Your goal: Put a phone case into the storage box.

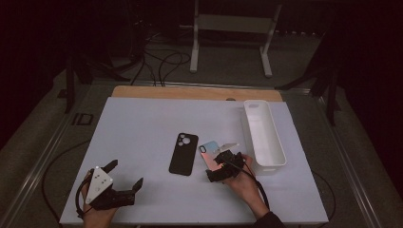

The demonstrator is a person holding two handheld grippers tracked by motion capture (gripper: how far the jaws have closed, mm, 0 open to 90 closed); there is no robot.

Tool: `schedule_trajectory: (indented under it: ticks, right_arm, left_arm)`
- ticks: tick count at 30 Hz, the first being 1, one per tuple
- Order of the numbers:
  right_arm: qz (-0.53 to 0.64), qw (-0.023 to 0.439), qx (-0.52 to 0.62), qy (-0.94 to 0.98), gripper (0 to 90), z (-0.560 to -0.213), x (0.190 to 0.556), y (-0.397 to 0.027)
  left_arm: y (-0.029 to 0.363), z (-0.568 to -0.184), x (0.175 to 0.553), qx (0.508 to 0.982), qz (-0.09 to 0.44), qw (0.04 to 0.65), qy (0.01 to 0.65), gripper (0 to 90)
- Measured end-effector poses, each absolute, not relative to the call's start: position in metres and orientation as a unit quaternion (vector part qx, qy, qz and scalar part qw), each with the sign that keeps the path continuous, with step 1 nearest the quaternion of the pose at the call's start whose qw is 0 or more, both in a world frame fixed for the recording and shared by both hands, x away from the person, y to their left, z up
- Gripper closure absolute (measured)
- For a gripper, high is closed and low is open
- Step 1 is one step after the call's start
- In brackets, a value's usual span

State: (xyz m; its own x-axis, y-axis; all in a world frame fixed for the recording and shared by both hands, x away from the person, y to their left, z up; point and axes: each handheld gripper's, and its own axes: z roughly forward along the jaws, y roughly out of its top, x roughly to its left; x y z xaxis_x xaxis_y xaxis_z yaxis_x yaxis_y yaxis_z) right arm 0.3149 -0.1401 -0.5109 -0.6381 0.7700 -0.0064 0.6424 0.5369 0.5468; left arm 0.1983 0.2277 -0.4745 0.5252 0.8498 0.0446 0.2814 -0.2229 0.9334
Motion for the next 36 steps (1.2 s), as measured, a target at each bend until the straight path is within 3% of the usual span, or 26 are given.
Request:
schedule_trajectory:
  ticks: [7,19,36]
  right_arm:
    - [0.241,0.123,0.414,0.869,8.2,-0.516,0.314,-0.140]
    - [0.224,0.126,0.456,0.852,16.7,-0.511,0.311,-0.144]
    - [0.322,0.125,0.453,0.822,16.7,-0.484,0.303,-0.161]
  left_arm:
    - [0.228,-0.474,0.198,0.725,0.293,0.486,0.391,0.0]
    - [0.228,-0.474,0.198,0.725,0.291,0.485,0.392,0.0]
    - [0.218,-0.468,0.202,0.716,0.257,0.503,0.411,0.0]
